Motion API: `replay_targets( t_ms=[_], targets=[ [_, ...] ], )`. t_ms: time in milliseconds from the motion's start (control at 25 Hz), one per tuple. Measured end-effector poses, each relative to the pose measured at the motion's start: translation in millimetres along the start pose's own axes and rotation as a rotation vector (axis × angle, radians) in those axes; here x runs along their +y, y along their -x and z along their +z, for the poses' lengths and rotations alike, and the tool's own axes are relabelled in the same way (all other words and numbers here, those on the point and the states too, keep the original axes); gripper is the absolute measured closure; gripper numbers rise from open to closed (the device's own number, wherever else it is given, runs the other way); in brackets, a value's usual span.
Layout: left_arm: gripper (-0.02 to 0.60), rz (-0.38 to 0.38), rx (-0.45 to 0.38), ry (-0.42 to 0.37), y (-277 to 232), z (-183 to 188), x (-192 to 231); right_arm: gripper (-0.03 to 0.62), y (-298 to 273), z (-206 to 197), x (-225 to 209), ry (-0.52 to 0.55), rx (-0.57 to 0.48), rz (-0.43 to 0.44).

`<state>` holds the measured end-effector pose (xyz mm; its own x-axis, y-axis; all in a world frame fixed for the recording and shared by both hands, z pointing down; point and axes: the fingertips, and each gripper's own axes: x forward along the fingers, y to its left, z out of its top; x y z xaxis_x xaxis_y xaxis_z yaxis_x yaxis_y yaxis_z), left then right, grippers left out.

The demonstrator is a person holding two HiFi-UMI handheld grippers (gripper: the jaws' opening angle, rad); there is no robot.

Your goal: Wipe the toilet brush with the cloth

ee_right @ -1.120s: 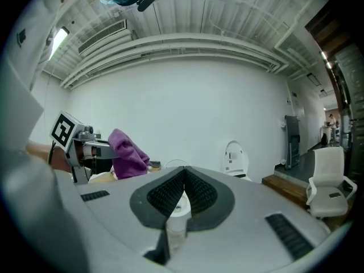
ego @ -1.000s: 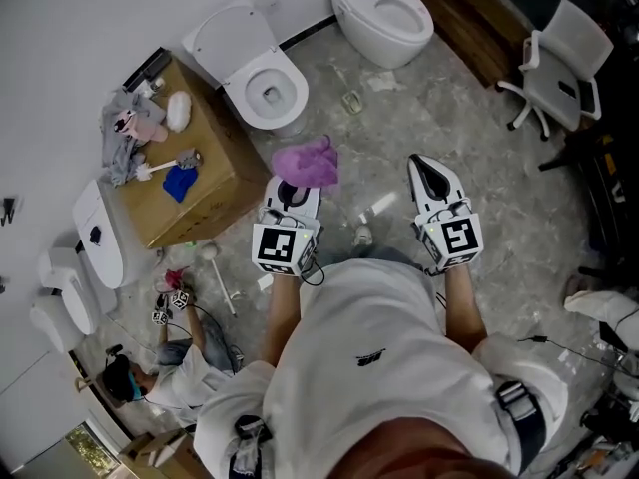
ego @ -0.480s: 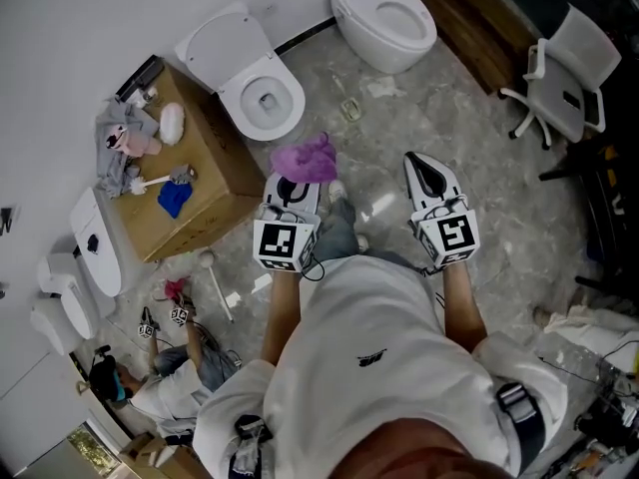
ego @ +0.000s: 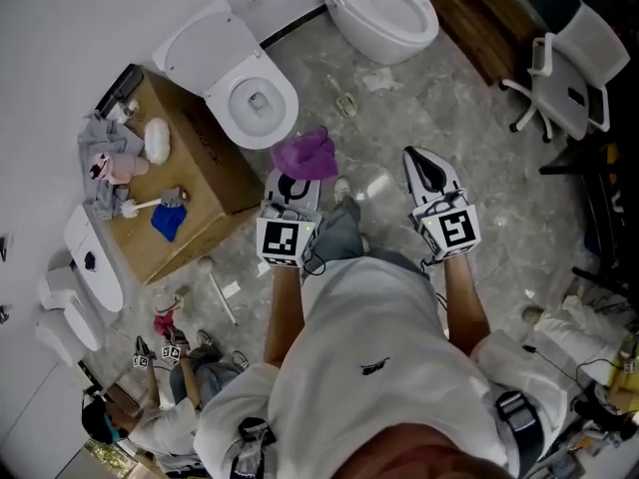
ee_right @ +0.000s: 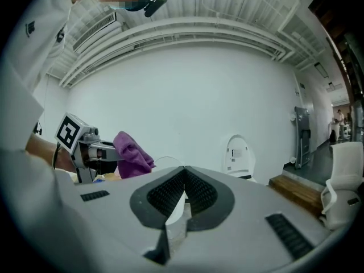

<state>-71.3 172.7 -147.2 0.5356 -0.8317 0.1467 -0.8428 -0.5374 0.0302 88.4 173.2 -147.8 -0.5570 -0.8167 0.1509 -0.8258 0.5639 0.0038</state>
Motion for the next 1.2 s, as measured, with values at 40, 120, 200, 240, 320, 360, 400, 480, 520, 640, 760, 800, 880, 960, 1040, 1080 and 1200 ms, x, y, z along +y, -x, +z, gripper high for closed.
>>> replay_targets(
  t_ms=[40,120,200,240,320,360,400,480,520,640,760,800,880,960,1040,1080,1200],
  targets=[
    [0.509,-0.007,0.005,0.008,-10,-6,9,0.599,-13,-4,-4,0.006,0.002,-0.003],
    [0.509,-0.019,0.017,0.022,-31,-17,28,0.599,-39,-16,-13,0.019,0.013,-0.017],
    [0.509,-0.026,0.03,0.033,-52,-30,45,0.599,-62,-30,-23,0.018,0.038,-0.029],
    [0.509,-0.029,0.036,0.039,-62,-37,53,0.599,-72,-37,-27,0.015,0.056,-0.032],
    [0.509,-0.037,0.046,0.049,-82,-51,69,0.599,-92,-53,-34,0.009,0.096,-0.034],
    [0.509,-0.041,0.051,0.053,-91,-57,77,0.599,-101,-61,-36,0.004,0.114,-0.032],
    [0.509,-0.045,0.054,0.057,-100,-63,84,0.599,-111,-69,-39,0.001,0.127,-0.03],
    [0.509,-0.051,0.062,0.066,-116,-77,99,0.599,-129,-82,-45,0.008,0.153,-0.034],
    [0.509,-0.055,0.07,0.073,-122,-85,105,0.599,-136,-89,-48,0.015,0.168,-0.038],
    [0.509,-0.058,0.098,0.104,-137,-110,115,0.599,-150,-108,-54,0.023,0.202,-0.042],
    [0.509,-0.051,0.119,0.129,-149,-134,122,0.599,-160,-129,-61,0.02,0.229,-0.039],
    [0.509,-0.05,0.126,0.136,-153,-141,123,0.599,-164,-137,-64,0.02,0.24,-0.039],
    [0.509,-0.05,0.144,0.145,-160,-158,125,0.599,-173,-153,-69,0.021,0.268,-0.032],
    [0.509,-0.051,0.165,0.152,-167,-174,126,0.599,-182,-167,-72,0.026,0.296,-0.016],
    [0.509,-0.054,0.178,0.158,-174,-191,127,0.599,-194,-181,-75,0.027,0.286,0.001],
    [0.509,-0.055,0.182,0.159,-178,-199,128,0.599,-199,-188,-78,0.027,0.283,0.006],
    [0.509,-0.055,0.197,0.158,-192,-226,128,0.599,-212,-214,-88,0.026,0.288,0.018]
  ],
)
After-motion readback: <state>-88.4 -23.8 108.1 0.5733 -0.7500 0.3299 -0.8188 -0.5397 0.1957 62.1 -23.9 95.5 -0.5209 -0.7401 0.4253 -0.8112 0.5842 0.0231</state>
